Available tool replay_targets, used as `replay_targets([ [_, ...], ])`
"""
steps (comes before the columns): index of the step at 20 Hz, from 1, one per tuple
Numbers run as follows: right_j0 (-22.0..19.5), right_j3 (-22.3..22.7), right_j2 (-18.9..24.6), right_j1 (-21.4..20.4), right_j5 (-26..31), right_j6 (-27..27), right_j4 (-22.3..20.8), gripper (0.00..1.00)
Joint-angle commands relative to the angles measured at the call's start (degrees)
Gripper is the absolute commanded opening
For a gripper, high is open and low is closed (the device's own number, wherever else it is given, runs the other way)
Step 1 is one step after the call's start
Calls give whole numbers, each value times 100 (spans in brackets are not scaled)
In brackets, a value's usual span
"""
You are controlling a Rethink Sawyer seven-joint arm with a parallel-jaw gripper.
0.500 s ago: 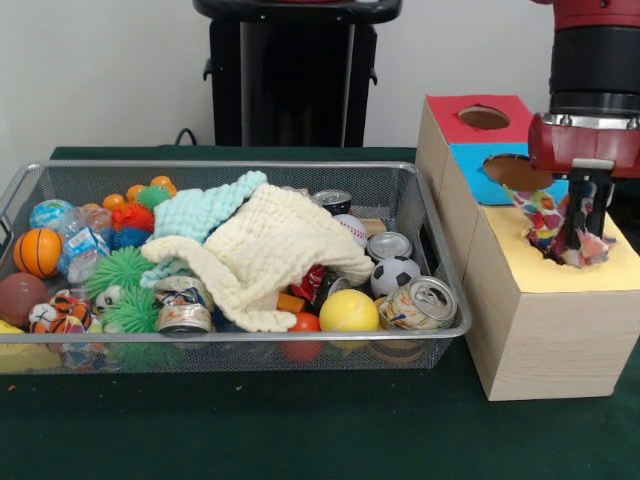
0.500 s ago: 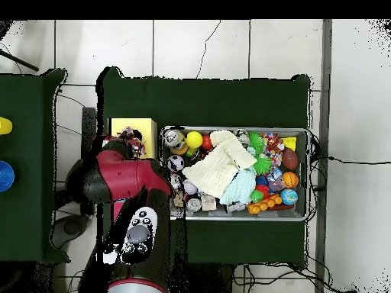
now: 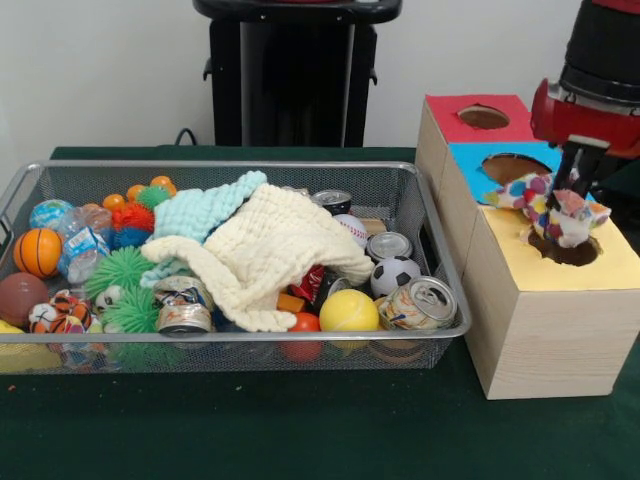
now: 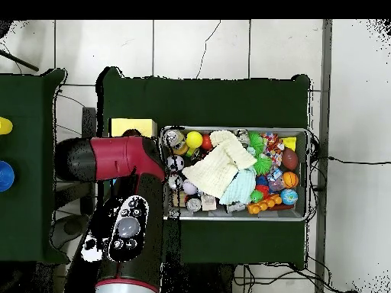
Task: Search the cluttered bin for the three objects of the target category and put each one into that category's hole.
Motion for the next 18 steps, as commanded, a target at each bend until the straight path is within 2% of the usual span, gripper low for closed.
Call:
replay_targets([
  [1, 32, 65, 92, 405, 1138, 1052, 55, 0],
  [10, 33, 25, 156, 551, 1008, 1039, 49, 0],
  [18, -20, -268, 255, 856, 995, 1050, 129, 0],
])
